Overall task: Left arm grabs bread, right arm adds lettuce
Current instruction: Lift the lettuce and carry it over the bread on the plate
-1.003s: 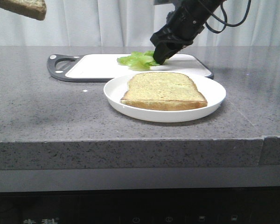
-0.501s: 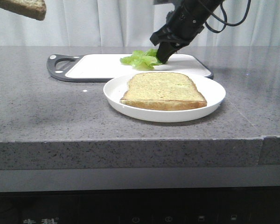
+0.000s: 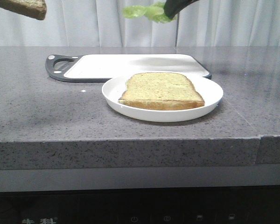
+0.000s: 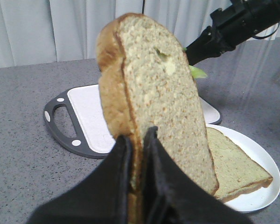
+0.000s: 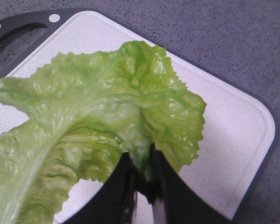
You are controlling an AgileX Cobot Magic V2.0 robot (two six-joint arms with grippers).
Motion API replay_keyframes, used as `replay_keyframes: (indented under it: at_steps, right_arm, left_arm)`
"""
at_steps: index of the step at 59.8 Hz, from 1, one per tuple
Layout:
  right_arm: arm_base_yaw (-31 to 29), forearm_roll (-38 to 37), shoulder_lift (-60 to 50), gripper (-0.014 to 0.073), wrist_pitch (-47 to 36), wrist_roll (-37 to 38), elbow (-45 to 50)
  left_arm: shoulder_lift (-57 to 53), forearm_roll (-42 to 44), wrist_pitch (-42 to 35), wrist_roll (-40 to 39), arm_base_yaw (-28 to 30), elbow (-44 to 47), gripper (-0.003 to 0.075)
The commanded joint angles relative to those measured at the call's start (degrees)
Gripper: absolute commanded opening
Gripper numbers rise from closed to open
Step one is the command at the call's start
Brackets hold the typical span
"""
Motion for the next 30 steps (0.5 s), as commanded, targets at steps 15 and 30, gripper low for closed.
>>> replay_keyframes:
  at_steps: [15,30]
  right_arm:
    - [4.9,3.5,-26.8,-0.006,-25.9,2.6,36.6]
    - [11.2,5.8,-31.8,-0.006,-34.2,2.6,53.9]
  left_arm:
    - [0.0,-0.8,-6.3,-0.2,0.2,-1.8,-0.0021]
    - [0.0,-0.8,-6.6,-0.2,0.2,-1.8,-0.0021]
